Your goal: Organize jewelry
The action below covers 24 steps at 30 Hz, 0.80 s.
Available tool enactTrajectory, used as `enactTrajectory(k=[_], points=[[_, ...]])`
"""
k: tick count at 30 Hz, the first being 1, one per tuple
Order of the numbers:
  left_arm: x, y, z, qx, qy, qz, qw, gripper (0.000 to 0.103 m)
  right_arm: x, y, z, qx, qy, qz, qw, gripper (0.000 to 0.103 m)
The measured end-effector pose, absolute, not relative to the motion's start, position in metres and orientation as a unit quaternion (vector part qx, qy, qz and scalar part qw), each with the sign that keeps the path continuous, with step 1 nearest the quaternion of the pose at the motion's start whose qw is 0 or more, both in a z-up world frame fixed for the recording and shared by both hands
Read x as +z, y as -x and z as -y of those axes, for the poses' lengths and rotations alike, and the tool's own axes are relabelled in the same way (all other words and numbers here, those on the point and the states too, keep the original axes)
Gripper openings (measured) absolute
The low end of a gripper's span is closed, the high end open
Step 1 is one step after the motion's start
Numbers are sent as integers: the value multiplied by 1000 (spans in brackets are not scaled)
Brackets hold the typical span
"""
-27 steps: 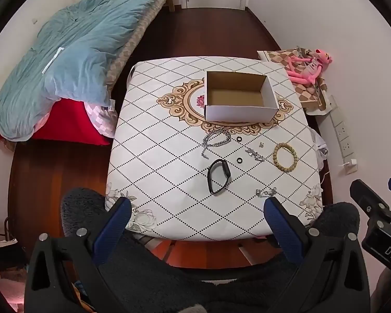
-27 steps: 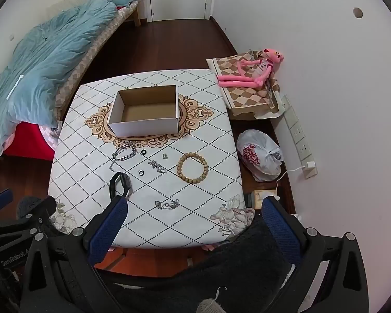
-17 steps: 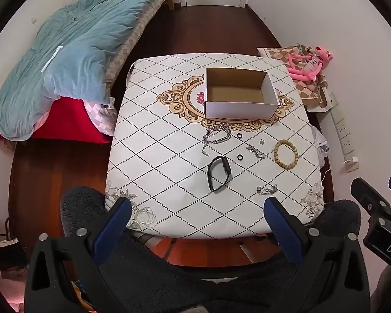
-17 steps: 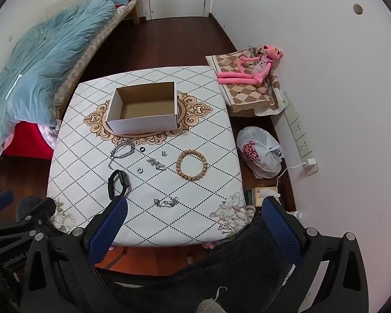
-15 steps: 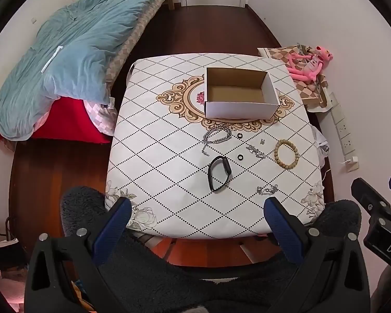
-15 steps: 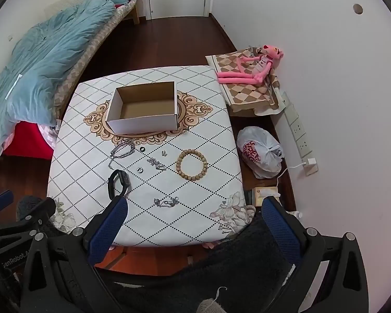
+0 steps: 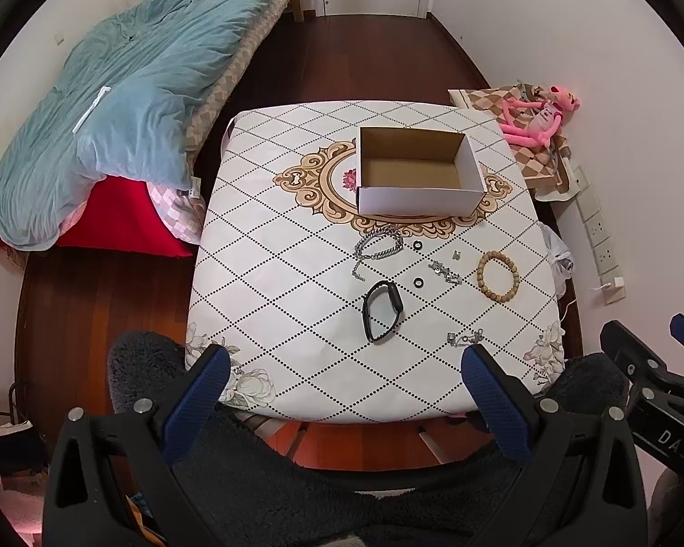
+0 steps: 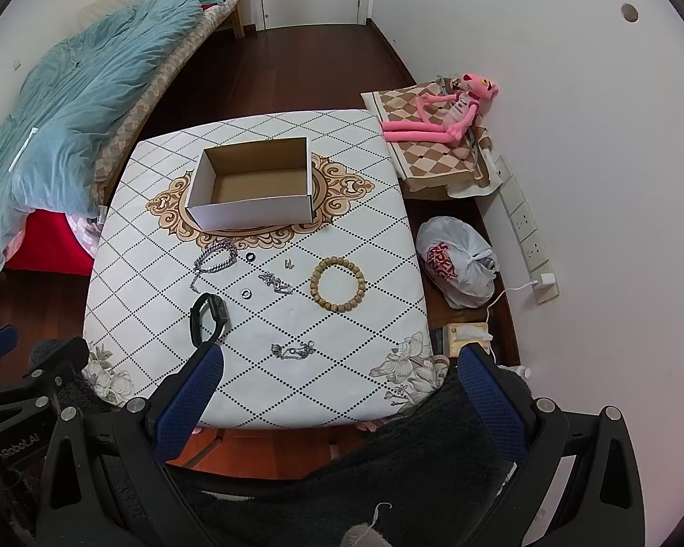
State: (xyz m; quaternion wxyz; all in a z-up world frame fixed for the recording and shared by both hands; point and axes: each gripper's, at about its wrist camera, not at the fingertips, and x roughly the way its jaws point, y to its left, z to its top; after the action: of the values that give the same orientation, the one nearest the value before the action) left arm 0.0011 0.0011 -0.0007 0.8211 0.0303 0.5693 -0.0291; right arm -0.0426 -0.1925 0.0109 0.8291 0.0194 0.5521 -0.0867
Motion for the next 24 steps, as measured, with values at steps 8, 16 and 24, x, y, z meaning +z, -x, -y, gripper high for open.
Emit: enactTrajectory(k=[8,16,24], points=[[3,-1,0,-32,-30,-569,821,103,10,43,192,-87,-19,-552,829,103],[7,0,7,-32,-33,-564,825,103,11,42,193,-87,-18,-552,829,103],[10,1,10,-34,-32,-564,825,103,14,42,195,-87,-19,-551,830,103]])
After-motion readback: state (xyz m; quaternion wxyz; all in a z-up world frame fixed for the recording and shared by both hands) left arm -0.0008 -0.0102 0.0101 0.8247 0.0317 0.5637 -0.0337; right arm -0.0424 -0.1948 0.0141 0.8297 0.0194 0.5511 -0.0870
